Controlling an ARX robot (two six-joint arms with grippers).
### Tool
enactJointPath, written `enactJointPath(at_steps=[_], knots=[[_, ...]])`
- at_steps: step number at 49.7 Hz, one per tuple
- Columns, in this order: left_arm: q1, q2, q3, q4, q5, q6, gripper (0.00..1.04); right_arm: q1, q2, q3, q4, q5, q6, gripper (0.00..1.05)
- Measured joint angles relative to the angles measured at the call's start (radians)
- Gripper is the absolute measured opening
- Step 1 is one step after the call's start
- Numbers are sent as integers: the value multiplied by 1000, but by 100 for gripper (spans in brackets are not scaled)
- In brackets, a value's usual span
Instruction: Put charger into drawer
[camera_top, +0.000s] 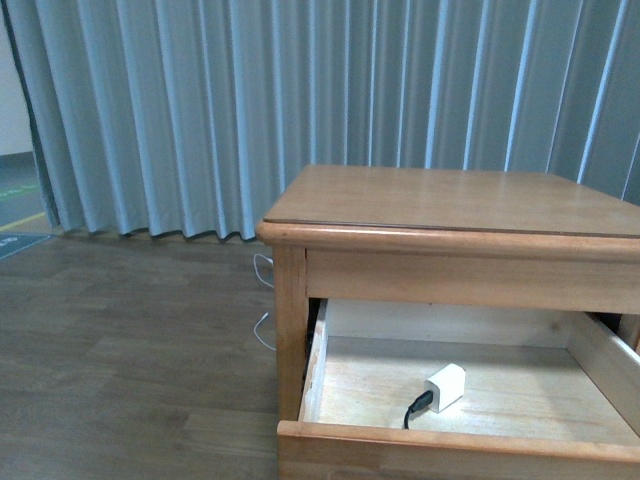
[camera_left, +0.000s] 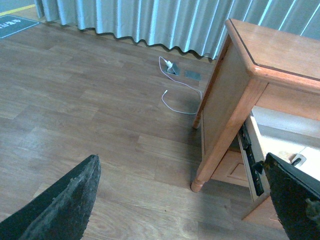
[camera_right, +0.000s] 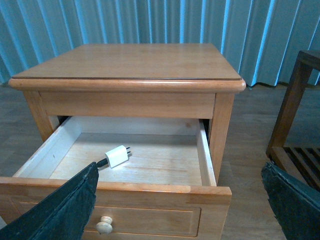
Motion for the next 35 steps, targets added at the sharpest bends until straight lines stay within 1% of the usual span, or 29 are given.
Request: enactJointPath(at_steps=[4, 6, 8, 9, 11, 14, 15, 17, 23, 24, 26, 35], knots=[[2, -2, -2, 3, 6, 2, 98, 0, 0, 0, 0, 0, 0, 97], [26, -26, -40, 89, 79, 63, 88, 0, 0, 0, 0, 0, 0, 97], [95, -56, -71, 128, 193, 115, 78, 0, 0, 0, 0, 0, 0, 97], [116, -64, -79, 132, 211, 128, 74, 0, 0, 0, 0, 0, 0, 97], [153, -78, -95, 136, 214, 147, 64, 0, -1, 0, 0, 0, 0, 97], [161, -93, -117, 137, 220, 162, 51, 0, -1, 0, 0, 0, 0, 97], [162, -110, -123, 128, 226, 165, 46, 0, -1, 0, 0, 0, 0, 97], [162, -173, -134, 58, 228, 171, 35, 0, -2, 0, 0, -1, 0, 97], [164, -232, -152, 43, 227, 175, 13, 0, -2, 0, 0, 0, 0, 97], [164, -234, -153, 43, 227, 176, 12, 0, -2, 0, 0, -1, 0, 97], [164, -239, -161, 43, 227, 178, 5, 0, -2, 0, 0, -2, 0, 97], [164, -262, -190, 43, 227, 181, 4, 0, -2, 0, 0, -1, 0, 97]])
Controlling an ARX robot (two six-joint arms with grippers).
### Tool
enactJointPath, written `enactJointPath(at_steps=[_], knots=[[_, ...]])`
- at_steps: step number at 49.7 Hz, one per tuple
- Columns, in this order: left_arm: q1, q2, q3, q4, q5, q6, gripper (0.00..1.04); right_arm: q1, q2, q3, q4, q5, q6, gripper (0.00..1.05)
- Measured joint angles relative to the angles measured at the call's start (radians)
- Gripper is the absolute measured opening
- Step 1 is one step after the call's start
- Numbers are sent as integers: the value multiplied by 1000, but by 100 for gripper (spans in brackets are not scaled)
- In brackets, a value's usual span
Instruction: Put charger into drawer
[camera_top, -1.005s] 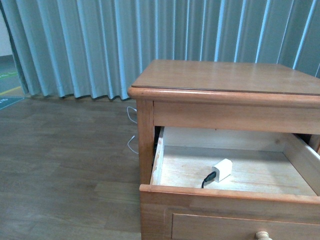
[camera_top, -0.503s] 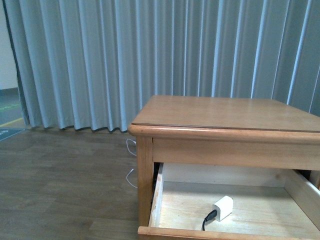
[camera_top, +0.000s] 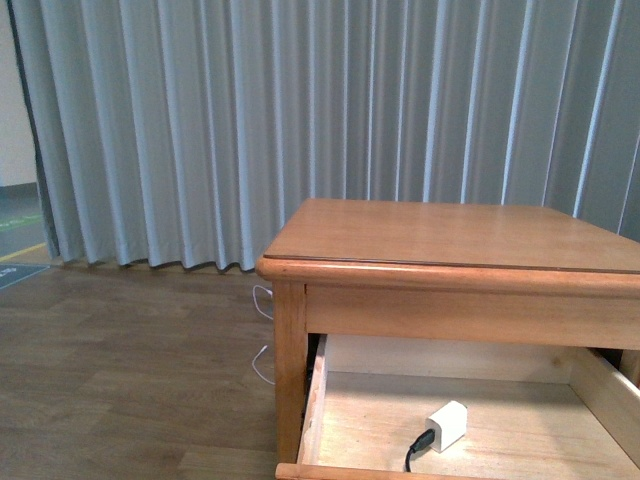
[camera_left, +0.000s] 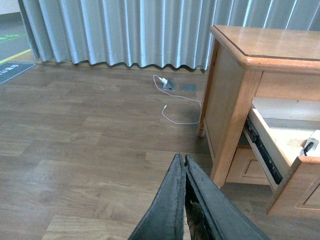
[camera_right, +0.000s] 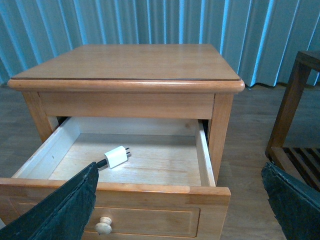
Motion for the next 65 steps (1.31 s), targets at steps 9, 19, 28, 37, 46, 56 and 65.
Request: enactJointPath(at_steps=[9, 19, 28, 37, 46, 56, 65], knots=[[0, -14, -16, 0, 0, 0, 4, 0, 0, 0, 0, 0, 0, 97], [0, -53, -50, 7, 0, 0, 4, 0, 0, 0, 0, -1, 0, 97], [0, -53, -50, 7, 1, 0, 4, 0, 0, 0, 0, 0, 0, 97], [0, -53, -50, 7, 1, 0, 25, 56, 20, 17, -76, 164, -66, 97], [0, -54, -50, 7, 1, 0, 59, 126, 164, 72, -261, 222, -27, 97], [0, -55, -50, 7, 1, 0, 93, 187, 415, 107, -238, 155, 48, 97], [0, -55, -50, 7, 1, 2, 99, 263, 773, 182, -83, 103, 116, 97]])
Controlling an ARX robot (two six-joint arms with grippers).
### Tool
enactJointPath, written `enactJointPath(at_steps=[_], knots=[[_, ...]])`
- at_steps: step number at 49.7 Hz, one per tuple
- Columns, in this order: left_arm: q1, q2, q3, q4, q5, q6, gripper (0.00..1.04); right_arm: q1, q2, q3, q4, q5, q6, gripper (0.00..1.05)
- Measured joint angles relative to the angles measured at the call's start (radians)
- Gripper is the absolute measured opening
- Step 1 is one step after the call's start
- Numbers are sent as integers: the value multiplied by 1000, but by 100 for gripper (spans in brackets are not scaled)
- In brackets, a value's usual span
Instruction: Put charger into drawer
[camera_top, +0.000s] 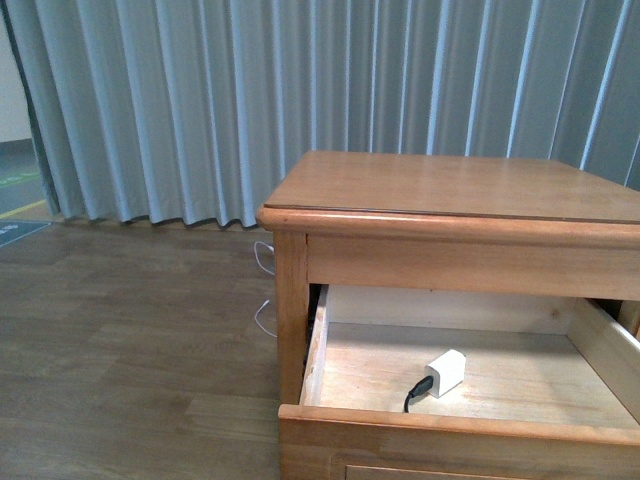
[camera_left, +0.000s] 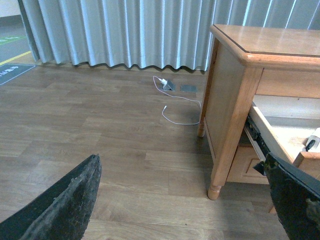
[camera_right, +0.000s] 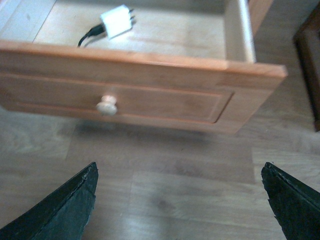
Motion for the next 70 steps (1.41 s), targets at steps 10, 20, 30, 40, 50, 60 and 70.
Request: enactJointPath(at_steps=[10, 20, 30, 40, 50, 60, 70], knots=[[0, 0, 0, 0, 0, 0, 99, 50, 270, 80, 142, 2, 63, 97], [0, 0, 0, 0, 0, 0, 99, 45, 547, 179, 267, 21, 108, 97], [0, 0, 0, 0, 0, 0, 99, 19, 716, 255, 370, 83, 123, 97], [0, 0, 0, 0, 0, 0, 99, 0, 803, 319, 439, 122, 119, 97], [0, 0, 0, 0, 0, 0, 99, -17, 902, 417, 493, 153, 113, 97], [0, 0, 0, 0, 0, 0, 99, -33, 1022, 533, 531, 188, 134, 97], [0, 0, 0, 0, 0, 0, 99, -46, 1144, 647, 584, 231, 200, 97]])
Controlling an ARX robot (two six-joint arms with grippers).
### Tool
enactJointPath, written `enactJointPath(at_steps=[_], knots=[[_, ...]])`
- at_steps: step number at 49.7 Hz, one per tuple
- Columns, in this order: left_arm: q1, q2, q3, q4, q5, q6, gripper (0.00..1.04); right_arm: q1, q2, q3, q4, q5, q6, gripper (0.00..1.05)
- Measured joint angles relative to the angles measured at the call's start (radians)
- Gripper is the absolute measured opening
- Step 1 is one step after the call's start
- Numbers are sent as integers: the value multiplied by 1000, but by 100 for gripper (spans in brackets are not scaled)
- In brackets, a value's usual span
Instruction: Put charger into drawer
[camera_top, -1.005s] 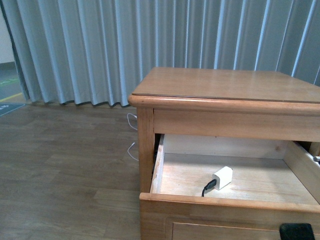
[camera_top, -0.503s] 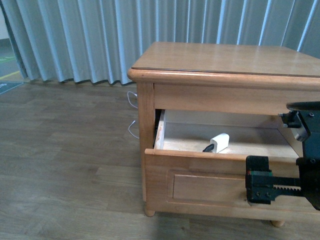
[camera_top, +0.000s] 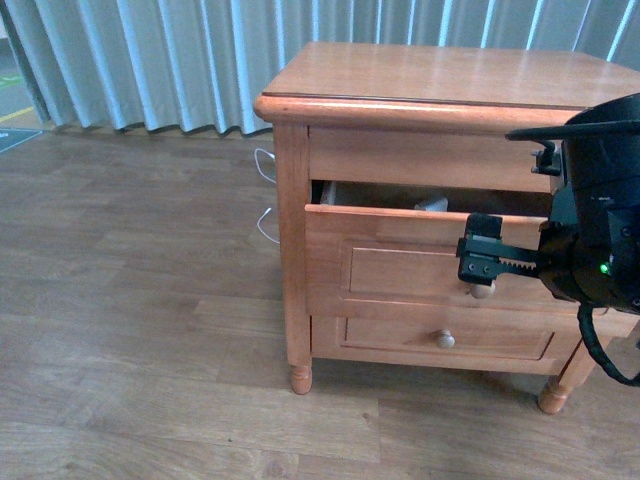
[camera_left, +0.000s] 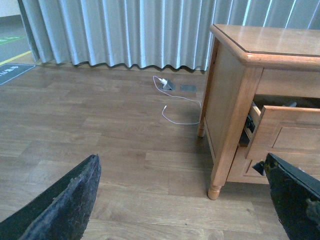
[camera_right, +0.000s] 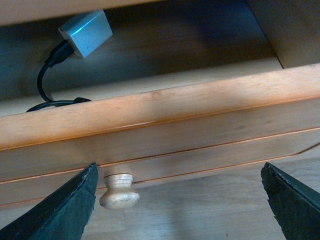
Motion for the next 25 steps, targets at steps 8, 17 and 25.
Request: enactJointPath(at_steps=[8, 17, 25], knots=[[0, 0, 0, 0, 0, 0, 99, -9, 45, 50, 31, 35, 39, 97], [0, 0, 0, 0, 0, 0, 99, -18, 93, 106, 43, 65, 71, 97], [0, 0, 0, 0, 0, 0, 99, -24, 125, 150, 44, 77, 90, 97]])
